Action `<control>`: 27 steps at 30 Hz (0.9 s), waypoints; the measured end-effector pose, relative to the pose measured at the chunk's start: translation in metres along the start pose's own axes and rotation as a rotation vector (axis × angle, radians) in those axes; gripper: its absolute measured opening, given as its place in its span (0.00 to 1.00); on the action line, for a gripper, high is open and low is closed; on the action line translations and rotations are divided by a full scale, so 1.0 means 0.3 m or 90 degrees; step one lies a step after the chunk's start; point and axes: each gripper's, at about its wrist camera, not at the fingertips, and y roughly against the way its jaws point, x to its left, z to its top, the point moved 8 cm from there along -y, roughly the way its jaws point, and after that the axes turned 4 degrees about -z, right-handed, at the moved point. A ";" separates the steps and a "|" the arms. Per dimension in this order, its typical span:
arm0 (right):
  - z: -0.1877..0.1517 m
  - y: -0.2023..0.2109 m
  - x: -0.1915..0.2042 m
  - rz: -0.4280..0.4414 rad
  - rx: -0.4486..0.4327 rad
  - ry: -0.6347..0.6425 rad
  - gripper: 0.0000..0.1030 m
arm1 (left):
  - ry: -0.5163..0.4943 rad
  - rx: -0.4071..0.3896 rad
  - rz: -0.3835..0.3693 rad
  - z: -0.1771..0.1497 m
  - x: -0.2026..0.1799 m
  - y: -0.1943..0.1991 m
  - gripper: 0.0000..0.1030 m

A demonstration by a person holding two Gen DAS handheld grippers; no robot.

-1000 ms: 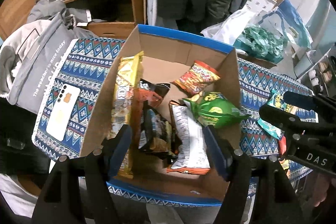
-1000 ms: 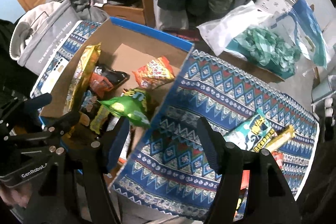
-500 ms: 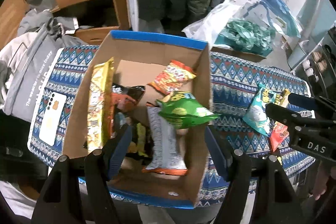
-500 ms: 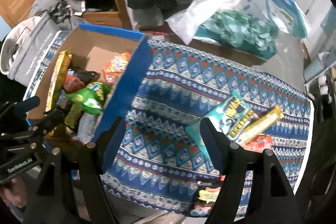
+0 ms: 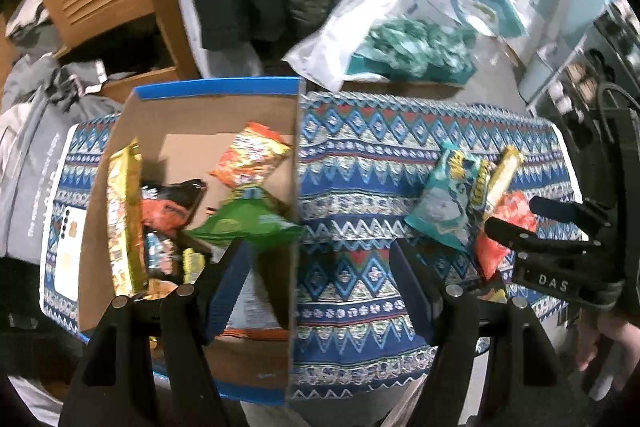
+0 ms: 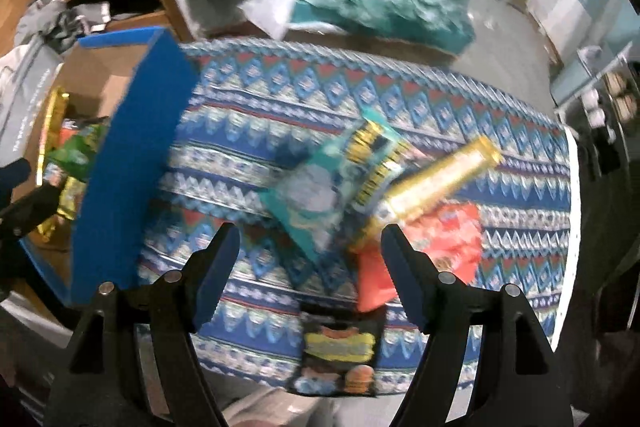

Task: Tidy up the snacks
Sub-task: 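Move both tools to the table snacks and grasp the red-orange bag with the right tool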

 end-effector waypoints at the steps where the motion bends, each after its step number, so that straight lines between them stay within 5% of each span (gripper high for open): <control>1: -0.008 -0.009 -0.022 -0.005 0.004 -0.006 0.71 | -0.012 0.007 0.001 0.000 -0.022 -0.012 0.71; 13: -0.088 -0.136 -0.271 0.000 0.084 -0.163 0.77 | -0.113 0.077 -0.016 0.027 -0.268 -0.182 0.71; 27: -0.139 -0.301 -0.421 0.007 0.145 -0.336 0.77 | -0.098 0.153 -0.041 0.051 -0.371 -0.438 0.71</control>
